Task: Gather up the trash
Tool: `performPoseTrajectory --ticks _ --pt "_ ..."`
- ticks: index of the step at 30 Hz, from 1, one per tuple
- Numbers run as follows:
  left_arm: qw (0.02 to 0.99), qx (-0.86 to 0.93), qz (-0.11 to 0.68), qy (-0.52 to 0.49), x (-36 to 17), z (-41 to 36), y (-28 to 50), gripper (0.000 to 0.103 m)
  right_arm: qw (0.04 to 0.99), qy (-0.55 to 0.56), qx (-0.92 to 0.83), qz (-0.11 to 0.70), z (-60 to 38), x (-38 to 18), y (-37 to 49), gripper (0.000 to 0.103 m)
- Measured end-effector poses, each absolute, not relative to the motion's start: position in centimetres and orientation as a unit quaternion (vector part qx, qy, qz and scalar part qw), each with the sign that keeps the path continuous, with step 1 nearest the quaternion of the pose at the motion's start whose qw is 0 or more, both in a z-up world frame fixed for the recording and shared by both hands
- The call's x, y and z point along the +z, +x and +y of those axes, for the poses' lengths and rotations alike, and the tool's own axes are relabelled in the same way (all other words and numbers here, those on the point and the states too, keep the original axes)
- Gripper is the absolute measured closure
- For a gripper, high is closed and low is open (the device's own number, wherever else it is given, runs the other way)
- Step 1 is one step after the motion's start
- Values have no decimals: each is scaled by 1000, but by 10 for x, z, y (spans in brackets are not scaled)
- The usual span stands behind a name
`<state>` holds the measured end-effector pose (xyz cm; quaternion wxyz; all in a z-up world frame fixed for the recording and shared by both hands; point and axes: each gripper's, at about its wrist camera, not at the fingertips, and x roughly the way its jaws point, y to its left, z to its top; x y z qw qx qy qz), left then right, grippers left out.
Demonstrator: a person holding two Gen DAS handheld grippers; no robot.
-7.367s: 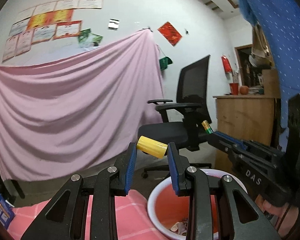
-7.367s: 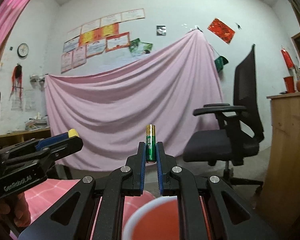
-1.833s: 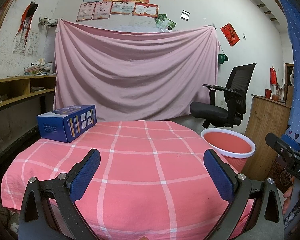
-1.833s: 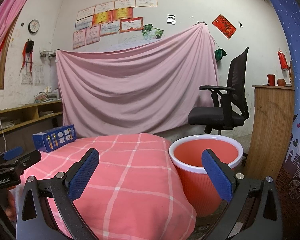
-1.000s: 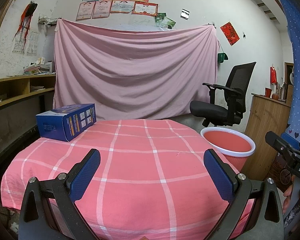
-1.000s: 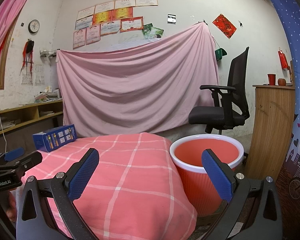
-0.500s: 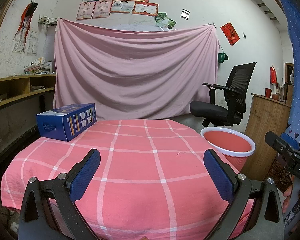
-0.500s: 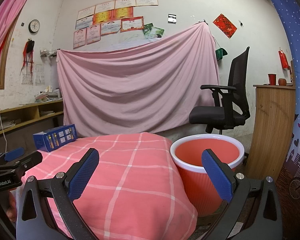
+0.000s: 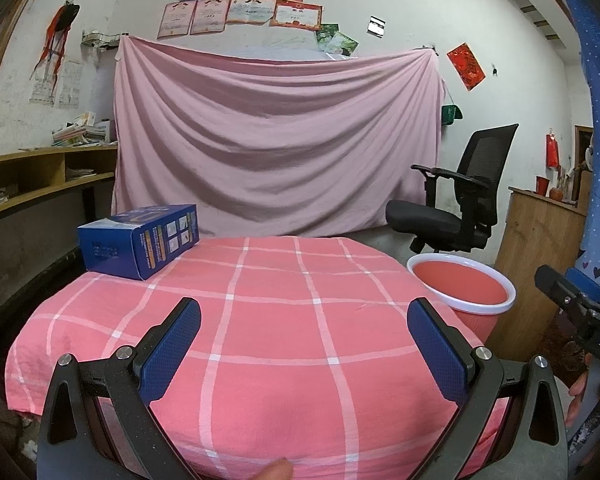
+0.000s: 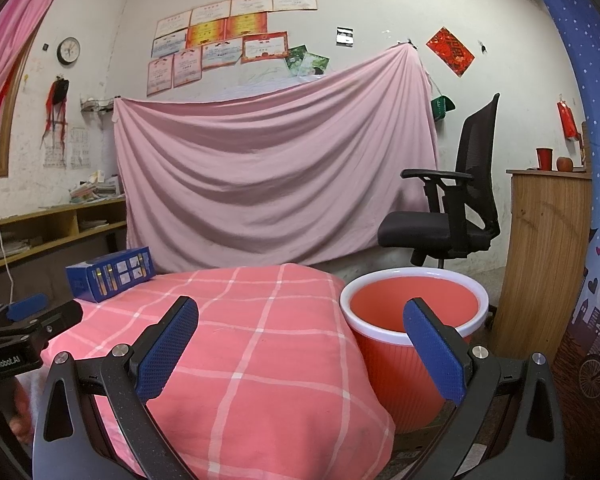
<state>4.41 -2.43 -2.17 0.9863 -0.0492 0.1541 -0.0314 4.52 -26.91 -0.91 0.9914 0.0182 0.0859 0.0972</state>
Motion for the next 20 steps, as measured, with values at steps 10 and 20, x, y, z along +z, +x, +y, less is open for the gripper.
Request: performPoseTrajectory --ticks 10,20 --pt "986 -28 158 -42 -22 -27 43 2 991 15 101 90 -267 -12 44 0" --pt "986 -27 161 -44 -22 -27 44 2 991 14 101 91 -268 -11 45 0"
